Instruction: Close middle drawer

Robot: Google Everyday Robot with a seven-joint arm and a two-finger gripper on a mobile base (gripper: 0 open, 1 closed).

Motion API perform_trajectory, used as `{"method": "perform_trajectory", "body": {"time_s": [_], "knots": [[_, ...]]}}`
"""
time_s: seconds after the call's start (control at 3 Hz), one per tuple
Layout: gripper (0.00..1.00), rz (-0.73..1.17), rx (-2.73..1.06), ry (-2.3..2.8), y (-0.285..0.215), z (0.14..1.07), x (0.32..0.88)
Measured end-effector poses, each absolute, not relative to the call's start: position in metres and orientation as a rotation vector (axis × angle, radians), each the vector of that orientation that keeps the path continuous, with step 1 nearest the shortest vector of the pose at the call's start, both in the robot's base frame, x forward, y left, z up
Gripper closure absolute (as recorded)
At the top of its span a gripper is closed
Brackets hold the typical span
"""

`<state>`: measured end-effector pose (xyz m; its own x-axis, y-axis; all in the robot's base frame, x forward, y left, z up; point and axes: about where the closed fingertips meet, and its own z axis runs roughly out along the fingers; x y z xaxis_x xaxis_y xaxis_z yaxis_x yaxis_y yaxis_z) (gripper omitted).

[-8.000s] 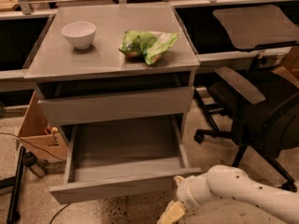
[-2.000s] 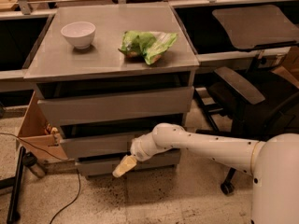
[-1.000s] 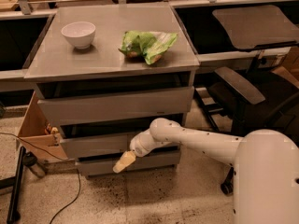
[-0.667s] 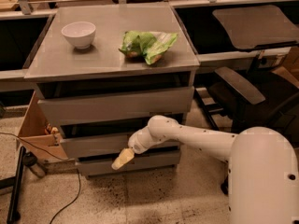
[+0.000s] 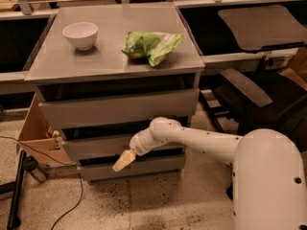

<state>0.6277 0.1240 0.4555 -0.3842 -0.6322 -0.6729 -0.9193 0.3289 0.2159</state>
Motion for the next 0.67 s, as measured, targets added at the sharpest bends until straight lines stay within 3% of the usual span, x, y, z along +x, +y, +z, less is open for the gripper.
{"method": "perform_trajectory", "body": {"time_s": [0.33, 0.67], "knots": [[0.00, 0.805, -1.362, 2.124, 0.124, 0.456, 0.628], [0.00, 0.839, -1.323, 2.179, 0.094, 0.442, 0.609]]}}
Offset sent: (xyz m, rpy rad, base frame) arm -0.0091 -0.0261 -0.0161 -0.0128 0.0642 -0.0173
